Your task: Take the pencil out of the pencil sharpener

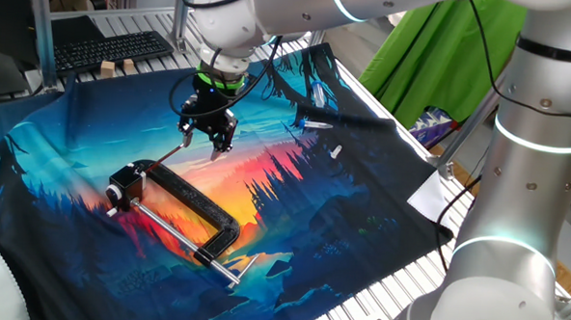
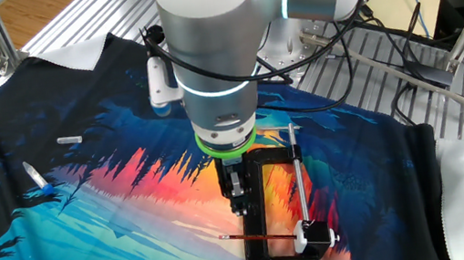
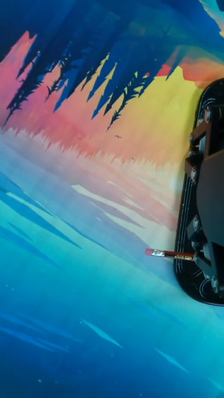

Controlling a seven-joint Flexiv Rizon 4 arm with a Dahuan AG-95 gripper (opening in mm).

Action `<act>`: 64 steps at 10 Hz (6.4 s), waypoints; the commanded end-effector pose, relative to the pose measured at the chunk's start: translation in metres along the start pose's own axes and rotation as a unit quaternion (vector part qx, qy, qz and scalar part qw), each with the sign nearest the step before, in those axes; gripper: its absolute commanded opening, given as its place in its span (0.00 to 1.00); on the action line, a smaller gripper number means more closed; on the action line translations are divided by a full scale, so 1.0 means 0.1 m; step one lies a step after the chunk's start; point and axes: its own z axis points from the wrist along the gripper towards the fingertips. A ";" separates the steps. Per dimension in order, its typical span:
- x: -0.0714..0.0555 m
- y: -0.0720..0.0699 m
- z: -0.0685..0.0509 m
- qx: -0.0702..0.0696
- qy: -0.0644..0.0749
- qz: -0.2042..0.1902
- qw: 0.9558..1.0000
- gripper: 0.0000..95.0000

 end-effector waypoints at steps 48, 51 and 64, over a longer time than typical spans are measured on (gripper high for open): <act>0.28 0.65 0.51 0.013 -0.043 0.044 0.998 0.40; 0.28 0.65 0.52 0.015 -0.050 0.040 0.998 0.20; 0.28 0.65 0.51 0.013 -0.055 0.044 0.997 0.00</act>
